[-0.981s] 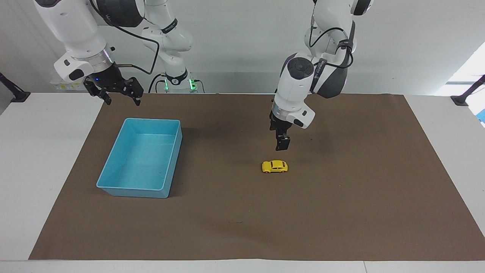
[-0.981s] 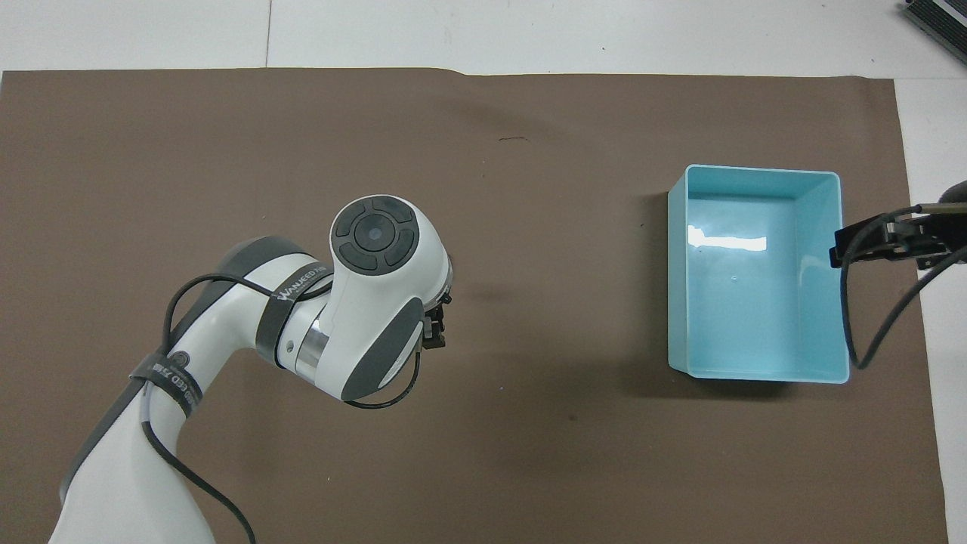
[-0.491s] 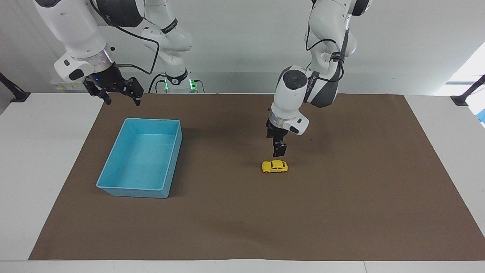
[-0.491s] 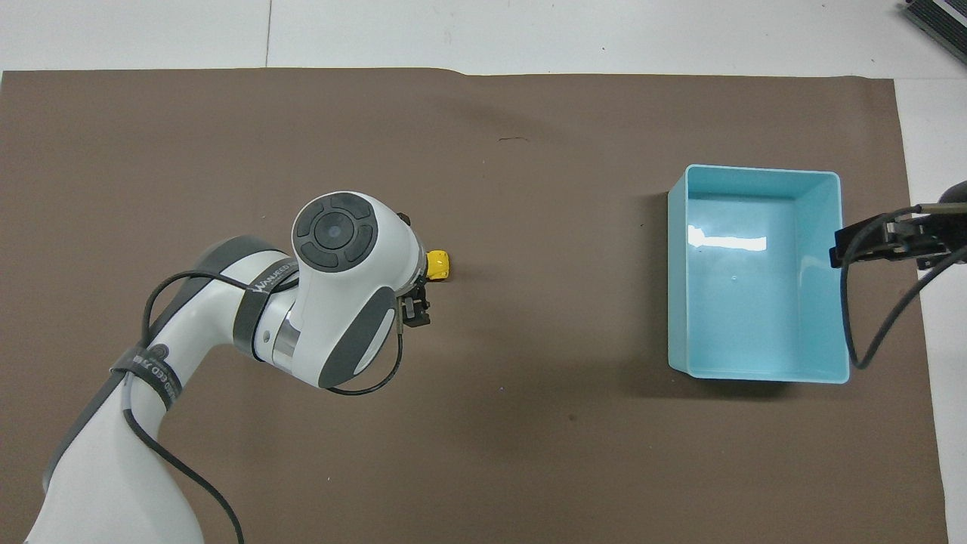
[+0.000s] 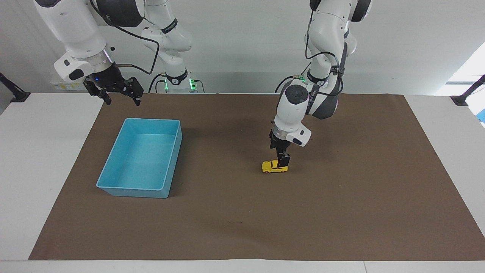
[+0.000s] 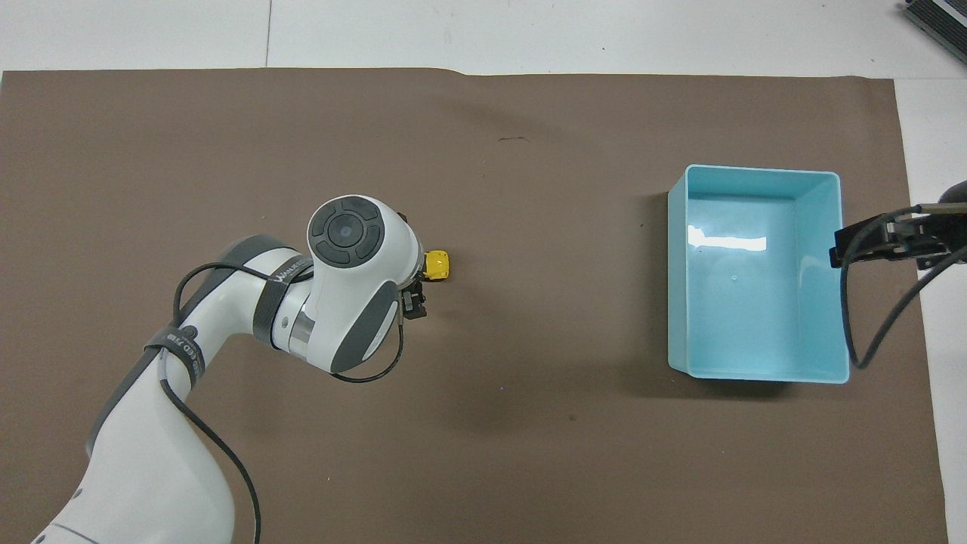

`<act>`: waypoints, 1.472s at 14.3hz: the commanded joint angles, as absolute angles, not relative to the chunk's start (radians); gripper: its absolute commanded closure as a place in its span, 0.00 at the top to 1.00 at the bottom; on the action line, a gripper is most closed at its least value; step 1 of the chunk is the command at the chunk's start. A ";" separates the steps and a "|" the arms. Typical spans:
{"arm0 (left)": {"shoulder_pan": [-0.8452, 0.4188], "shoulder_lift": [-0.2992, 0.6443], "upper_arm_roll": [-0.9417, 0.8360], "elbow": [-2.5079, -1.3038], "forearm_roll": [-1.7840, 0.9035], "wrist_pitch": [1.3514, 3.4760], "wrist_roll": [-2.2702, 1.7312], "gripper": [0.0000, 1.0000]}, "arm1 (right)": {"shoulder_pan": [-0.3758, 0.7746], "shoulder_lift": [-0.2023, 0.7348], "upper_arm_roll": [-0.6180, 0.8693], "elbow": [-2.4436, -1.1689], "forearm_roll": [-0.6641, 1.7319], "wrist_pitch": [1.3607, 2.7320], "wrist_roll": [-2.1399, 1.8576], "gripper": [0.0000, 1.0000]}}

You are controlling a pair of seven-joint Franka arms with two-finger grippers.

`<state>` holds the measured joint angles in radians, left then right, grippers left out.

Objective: Wind up and store yellow beetle car

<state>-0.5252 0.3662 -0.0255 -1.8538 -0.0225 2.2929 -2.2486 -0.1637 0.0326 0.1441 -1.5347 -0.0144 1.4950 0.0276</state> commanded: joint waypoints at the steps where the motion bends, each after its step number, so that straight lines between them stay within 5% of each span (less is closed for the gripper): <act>1: -0.526 0.419 -0.026 -1.835 0.014 2.328 -2.272 1.00 | -0.179 0.031 0.152 -1.537 0.003 1.491 0.005 1.00; 5: -0.526 0.420 -0.026 -1.830 0.015 2.335 -2.301 1.00 | -0.179 0.031 0.153 -1.537 0.003 1.491 0.005 1.00; 6: -0.526 0.420 -0.026 -1.832 0.018 2.335 -2.301 0.64 | -0.179 0.031 0.152 -1.537 0.003 1.491 0.003 1.00; 8: -0.523 0.422 -0.026 -1.832 0.021 2.338 -2.281 0.07 | -0.179 0.031 0.152 -1.537 0.003 1.491 0.005 1.00; 9: -0.523 0.423 -0.026 -1.835 0.026 2.351 -2.258 0.00 | -0.179 0.031 0.152 -1.537 0.003 1.491 0.003 1.00; 21: -0.398 0.422 -0.026 -1.868 0.026 2.361 -2.117 0.00 | -0.179 0.031 0.152 -1.537 0.003 1.491 0.003 1.00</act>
